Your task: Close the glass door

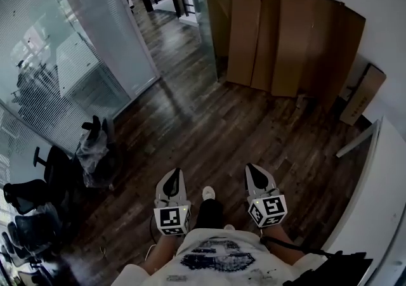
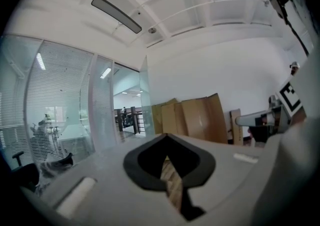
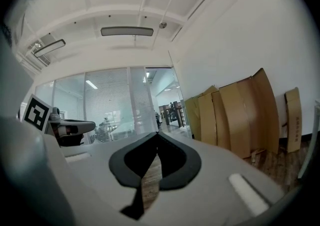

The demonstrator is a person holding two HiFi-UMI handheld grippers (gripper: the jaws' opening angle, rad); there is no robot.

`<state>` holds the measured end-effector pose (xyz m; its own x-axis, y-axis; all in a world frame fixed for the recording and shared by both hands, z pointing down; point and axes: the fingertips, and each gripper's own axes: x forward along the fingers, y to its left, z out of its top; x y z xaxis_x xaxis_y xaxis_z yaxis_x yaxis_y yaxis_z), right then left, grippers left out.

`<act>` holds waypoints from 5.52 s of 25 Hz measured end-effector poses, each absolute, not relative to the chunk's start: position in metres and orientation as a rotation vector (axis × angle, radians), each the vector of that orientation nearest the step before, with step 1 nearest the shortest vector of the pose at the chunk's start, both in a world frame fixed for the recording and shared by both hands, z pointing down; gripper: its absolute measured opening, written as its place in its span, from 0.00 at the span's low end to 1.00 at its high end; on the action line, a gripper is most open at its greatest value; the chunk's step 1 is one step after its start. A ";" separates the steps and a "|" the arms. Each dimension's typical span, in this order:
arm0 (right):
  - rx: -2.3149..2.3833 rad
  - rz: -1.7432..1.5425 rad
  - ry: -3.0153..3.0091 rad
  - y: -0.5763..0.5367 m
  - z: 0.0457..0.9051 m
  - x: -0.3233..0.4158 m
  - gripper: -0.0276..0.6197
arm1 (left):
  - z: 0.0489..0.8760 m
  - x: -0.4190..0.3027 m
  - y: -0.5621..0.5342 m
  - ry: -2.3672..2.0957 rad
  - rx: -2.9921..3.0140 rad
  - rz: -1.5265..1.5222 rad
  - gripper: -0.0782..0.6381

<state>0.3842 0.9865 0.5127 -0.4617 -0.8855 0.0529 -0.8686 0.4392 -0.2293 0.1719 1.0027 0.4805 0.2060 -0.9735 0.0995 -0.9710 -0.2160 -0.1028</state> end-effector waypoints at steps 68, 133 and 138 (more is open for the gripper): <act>-1.560 -0.361 2.718 0.430 0.527 0.302 0.05 | 0.505 0.080 0.448 2.009 -2.389 -0.334 0.11; -1.558 -0.381 2.798 0.057 0.533 0.185 0.05 | 0.514 -0.035 0.082 2.076 -2.432 -0.289 0.11; -1.604 -0.346 2.756 0.037 0.522 0.177 0.05 | 0.511 -0.044 0.057 2.042 -2.457 -0.287 0.11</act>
<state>0.1770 0.0373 0.5224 -0.4985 -0.8512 0.1641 -0.8654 0.4774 -0.1521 -0.0441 0.0573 0.5111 0.1743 -0.9684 0.1784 -0.9801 -0.1881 -0.0634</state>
